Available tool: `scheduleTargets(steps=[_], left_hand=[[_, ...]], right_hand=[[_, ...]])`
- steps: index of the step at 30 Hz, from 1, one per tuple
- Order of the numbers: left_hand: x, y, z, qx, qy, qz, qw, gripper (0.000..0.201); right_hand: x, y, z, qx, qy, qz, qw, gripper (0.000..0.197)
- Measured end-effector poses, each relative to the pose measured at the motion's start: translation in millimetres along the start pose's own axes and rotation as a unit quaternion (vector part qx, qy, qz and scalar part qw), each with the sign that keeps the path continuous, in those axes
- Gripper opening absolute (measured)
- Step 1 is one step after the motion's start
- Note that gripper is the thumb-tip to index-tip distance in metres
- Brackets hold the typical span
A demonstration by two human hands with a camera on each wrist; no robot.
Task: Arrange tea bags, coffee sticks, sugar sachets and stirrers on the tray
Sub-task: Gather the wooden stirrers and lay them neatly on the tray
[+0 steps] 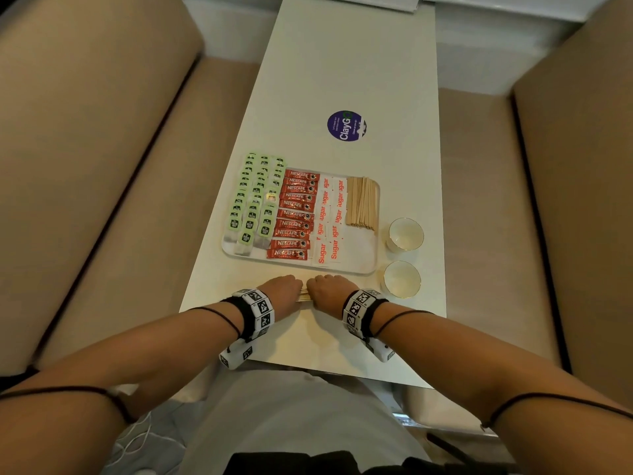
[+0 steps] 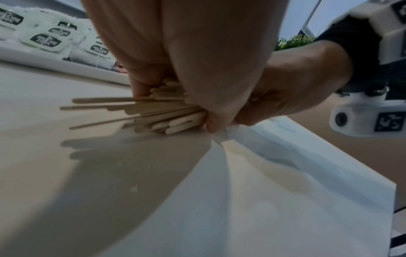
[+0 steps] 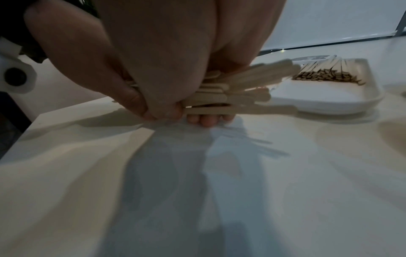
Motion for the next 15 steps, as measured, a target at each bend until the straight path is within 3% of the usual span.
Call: scheduleTargets(steps=[10,15], left_hand=[[-1.1,-9.0,-11.5,-0.022,-0.059,0.018,0.998,0.024],[-5.9,-11.7,-23.9,0.013,-0.103,-0.01,0.995,0.025]], right_hand=[[-1.9,-2.3,-21.0,0.032,0.051,-0.026,0.998,0.03],[1.5,-7.6,-38.3,0.051,-0.005,-0.004,0.999,0.016]])
Point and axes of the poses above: each hand's wrist, its own y-axis towards the middle knuckle, its own z-axis out of the palm, x = y × z, the point moved 2 cm from there along y, towards the middle knuckle, and after that the axes turned 9 degrees about x, right-handed, at the moved point
